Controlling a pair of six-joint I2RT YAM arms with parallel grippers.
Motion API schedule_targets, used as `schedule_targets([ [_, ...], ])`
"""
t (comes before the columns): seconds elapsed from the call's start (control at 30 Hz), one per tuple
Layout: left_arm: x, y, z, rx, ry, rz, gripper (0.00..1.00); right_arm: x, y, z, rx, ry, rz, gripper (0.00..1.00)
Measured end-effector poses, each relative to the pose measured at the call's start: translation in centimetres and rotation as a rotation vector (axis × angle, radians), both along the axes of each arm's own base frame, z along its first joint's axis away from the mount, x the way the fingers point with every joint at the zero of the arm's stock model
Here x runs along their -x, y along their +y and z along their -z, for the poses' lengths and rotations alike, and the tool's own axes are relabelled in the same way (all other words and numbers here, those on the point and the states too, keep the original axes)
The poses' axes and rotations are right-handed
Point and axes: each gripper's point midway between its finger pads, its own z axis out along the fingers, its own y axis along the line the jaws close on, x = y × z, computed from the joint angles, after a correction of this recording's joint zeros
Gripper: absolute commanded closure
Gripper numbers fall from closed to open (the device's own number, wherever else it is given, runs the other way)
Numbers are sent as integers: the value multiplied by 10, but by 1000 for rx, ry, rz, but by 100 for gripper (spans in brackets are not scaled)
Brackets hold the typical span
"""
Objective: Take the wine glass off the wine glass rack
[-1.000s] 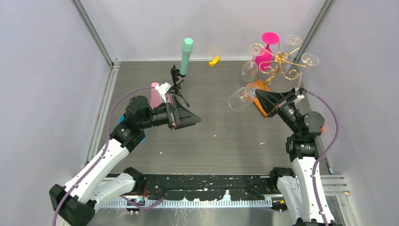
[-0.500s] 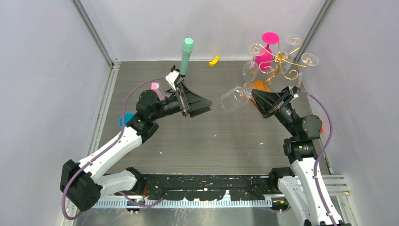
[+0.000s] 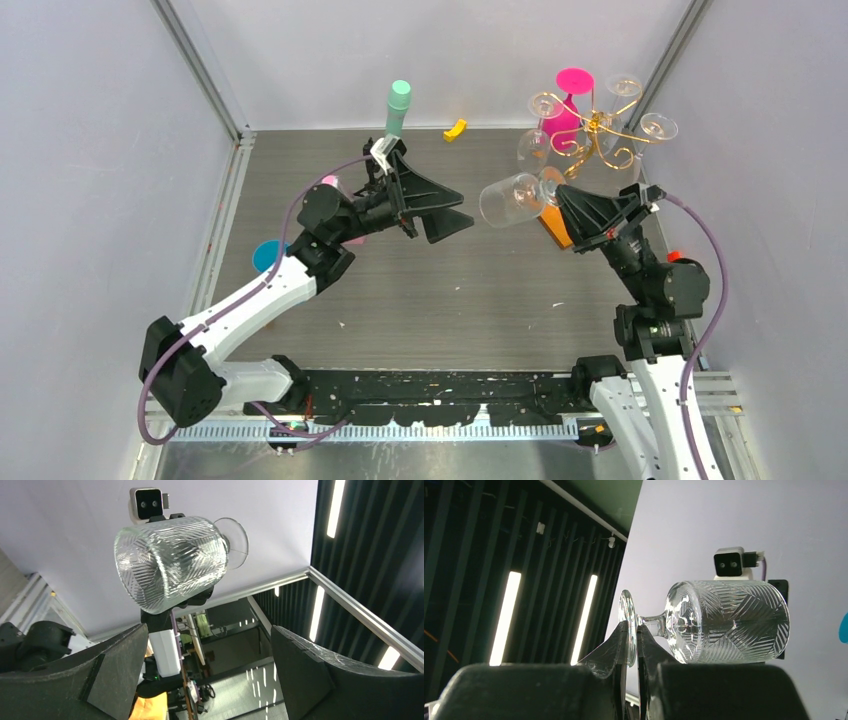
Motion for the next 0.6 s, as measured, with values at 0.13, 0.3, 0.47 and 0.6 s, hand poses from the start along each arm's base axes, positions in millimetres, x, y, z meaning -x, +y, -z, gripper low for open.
schedule_targets([
  [0.13,12,-3,-12,34,0,32,5,13,-2,-21,-8,-53,3,100],
  [0.3,15,-7,-17,60,1,46,6,17,-2,-27,-21,-61,-8,100],
  [0.47,6,-14,-21,93,2,55,11,12,-2,-25,-32,-35,-18,100],
  [0.6,-2,-23,-27,136,6,82,17,10,-2,-22,-32,-12,-15,100],
])
